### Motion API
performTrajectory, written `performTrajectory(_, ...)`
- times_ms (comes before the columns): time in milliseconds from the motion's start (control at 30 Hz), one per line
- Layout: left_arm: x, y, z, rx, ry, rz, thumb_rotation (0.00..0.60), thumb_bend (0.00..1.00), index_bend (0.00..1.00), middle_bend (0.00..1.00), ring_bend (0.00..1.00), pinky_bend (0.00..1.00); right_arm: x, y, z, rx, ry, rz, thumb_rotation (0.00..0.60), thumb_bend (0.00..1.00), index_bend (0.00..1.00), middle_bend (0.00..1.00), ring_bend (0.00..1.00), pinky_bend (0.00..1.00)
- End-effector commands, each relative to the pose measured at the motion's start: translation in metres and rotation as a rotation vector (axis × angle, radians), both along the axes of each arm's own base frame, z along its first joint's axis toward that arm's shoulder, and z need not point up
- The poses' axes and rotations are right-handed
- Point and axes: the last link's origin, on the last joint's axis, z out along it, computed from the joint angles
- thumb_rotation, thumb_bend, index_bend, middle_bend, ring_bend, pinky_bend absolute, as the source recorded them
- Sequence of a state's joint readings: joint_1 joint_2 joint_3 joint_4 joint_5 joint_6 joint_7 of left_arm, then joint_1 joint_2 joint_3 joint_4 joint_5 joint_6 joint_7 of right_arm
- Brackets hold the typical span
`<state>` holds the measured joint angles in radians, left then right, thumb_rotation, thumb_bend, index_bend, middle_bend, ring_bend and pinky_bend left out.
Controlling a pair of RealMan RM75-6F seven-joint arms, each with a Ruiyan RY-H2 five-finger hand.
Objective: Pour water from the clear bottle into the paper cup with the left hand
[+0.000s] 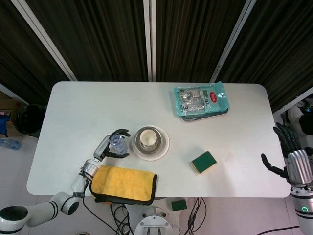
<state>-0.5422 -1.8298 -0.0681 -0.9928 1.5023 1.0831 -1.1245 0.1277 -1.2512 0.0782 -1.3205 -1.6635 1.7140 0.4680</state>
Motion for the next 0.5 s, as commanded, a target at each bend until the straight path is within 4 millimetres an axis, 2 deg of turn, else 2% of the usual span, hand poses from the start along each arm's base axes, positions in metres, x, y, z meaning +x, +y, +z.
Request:
performTrajectory(33,0.0006,0.0012,-0.0009,-0.002,-0.005,0.005,0.6,0.02,0.32,0.33,0.19,0.24,-0.0003,-0.0001,0.0002,-0.001,0.002,-0.001,0.6,0.33,0.0,0.0,0.0,0.0)
performTrajectory(300,0.0025,0.0028,-0.0022,-0.013,-0.028,0.012,0.6,0.08,0.42,0.37,0.22,0.27,-0.0016,-0.0002,0.0009,-0.005,0.016,-0.009,0.6,0.33,0.0,0.0,0.0,0.0)
performTrajectory(500,0.0025,0.0035,-0.0002,-0.02,-0.038,0.014,0.6,0.22,0.55,0.39,0.25,0.3,-0.0028,-0.0004,-0.0007,0.0,0.029,-0.014,0.6,0.33,0.0,0.0,0.0,0.0)
